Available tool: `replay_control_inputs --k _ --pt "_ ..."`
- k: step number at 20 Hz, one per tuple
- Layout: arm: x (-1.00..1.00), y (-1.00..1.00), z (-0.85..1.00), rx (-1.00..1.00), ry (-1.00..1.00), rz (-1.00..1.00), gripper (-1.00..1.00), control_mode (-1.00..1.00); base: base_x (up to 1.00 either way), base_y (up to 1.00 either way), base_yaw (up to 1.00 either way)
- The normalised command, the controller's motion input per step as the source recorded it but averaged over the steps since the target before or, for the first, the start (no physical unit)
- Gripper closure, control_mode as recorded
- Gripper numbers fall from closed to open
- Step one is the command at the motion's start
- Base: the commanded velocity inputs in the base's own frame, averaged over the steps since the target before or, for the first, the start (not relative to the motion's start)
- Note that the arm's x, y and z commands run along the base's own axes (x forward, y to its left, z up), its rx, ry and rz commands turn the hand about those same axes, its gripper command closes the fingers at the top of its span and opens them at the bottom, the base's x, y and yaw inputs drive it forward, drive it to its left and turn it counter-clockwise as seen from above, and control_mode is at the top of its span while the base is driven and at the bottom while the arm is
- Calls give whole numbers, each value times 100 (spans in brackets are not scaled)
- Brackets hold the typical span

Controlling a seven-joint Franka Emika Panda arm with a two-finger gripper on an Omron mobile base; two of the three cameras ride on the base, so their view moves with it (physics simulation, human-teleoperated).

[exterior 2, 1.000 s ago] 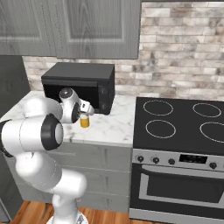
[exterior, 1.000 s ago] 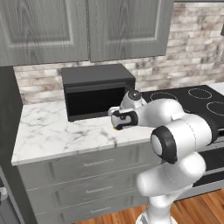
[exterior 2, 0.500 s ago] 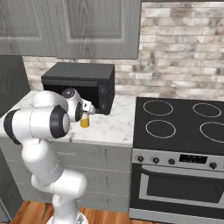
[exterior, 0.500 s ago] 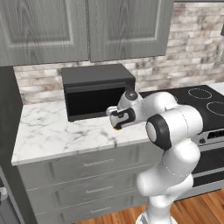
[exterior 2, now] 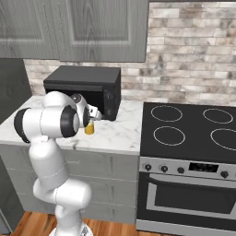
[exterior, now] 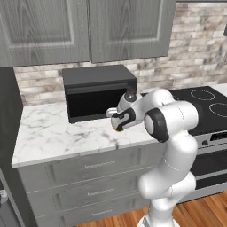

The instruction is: Place the mustard and mayonnaise from the counter to the top shelf of the fridge. If the existing items in the fridge are on the top shelf, move them to other shelves.

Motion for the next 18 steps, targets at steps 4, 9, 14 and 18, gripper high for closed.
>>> replay_control_inputs --k 4,9,14,18 --pt "18 0 -8 0 0 0 -100 -100 0 0 0" --pt "10 0 -5 0 0 0 100 -100 0 0 0" --pt "0 0 0 0 0 0 100 -100 0 0 0" --pt "-34 0 27 0 -1 0 100 -100 0 0 0"
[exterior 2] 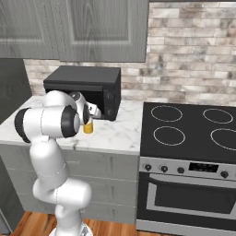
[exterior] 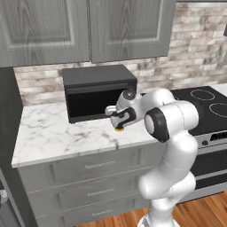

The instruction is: Place the mustard and mayonnaise from the counter to the top shelf of the fridge. If the existing items in the fridge are on the top shelf, move them to other shelves.

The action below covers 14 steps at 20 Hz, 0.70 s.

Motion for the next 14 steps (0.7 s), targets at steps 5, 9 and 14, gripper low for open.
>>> replay_control_inputs --k 5,9,14 --pt "-51 0 49 0 -4 0 100 -100 0 0 0" --pt "-34 0 35 0 0 0 100 -100 0 0 0" --pt "-51 0 53 0 0 0 100 -100 0 0 0"
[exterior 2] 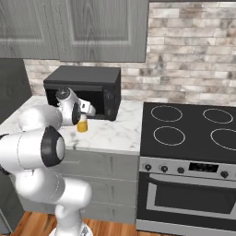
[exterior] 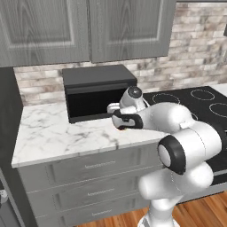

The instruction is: Place the mustard and mayonnaise from the counter to the top shelf of the fridge. If the existing items in the fridge are on the top shelf, move them to other shelves.

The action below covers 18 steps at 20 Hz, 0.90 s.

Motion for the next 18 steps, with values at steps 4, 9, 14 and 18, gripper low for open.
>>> replay_control_inputs --k 4,9,14,18 --pt "-69 0 51 0 0 0 100 -100 0 0 0" --pt "-61 0 51 0 0 0 100 -100 0 0 0" --pt "-46 0 51 0 0 0 100 -100 0 0 0" --pt "-58 0 55 0 0 0 100 -100 0 0 0"
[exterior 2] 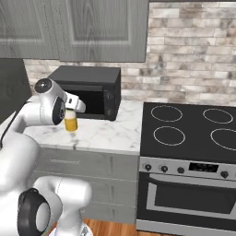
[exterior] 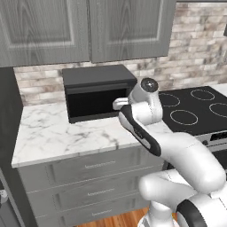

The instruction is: Place the mustard and mayonnaise from the counter to the top shelf of the fridge. If the existing items in the fridge are on the top shelf, move them to other shelves.

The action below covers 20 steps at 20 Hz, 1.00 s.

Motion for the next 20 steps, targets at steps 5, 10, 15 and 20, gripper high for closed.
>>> replay_control_inputs --k 5,10,15,20 --pt "-95 0 60 0 0 0 100 -100 0 0 0" --pt "-100 0 59 0 0 0 100 -100 0 0 0" --pt "-100 0 45 0 0 0 100 -100 0 0 0" --pt "-100 -3 49 1 -1 0 100 -100 0 0 0"
